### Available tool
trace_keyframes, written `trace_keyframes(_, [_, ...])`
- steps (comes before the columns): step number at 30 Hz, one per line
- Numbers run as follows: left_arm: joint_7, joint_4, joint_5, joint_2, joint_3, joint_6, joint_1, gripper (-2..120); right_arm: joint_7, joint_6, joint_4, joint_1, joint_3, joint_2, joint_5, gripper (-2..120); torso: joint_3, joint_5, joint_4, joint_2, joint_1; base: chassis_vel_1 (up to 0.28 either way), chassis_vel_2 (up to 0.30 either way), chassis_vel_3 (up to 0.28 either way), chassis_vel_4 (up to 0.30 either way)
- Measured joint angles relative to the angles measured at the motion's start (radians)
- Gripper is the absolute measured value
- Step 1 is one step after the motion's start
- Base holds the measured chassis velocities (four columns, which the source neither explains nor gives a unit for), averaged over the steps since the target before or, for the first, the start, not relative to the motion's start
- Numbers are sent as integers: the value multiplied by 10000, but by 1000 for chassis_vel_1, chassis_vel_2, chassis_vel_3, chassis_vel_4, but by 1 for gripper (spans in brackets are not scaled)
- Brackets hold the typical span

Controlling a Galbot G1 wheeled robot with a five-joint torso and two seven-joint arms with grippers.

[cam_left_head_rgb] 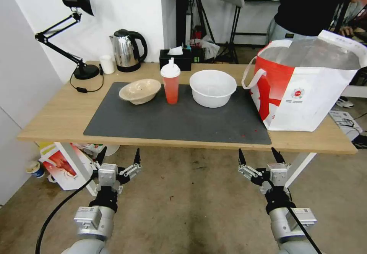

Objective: Pick up the trash from the table and place it into the takeout bag.

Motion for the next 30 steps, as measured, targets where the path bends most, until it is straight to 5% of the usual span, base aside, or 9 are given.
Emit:
trace_keyframes(14, [-100, -18, -61, 68, 27, -36, -36, 100, 0, -1, 0, 49, -14, -84, 27, 100, 0, 0, -1, 0, 0, 0, 0, 0, 0])
trace_keyframes(20, [-1822, -854, -1112, 1145, 568, -710, -620, 100, -111, -38, 23, 861, -252, -1397, 494, 100, 0, 3, -5, 0, 1, 0, 0, 0, 0])
trace_keyframes(30, [-1870, -974, -1300, 1278, 589, -1011, -567, 100, -362, -136, 116, 2513, -735, -4050, 1450, 100, 1, 2, 1, 0, 1, 0, 0, 0, 0])
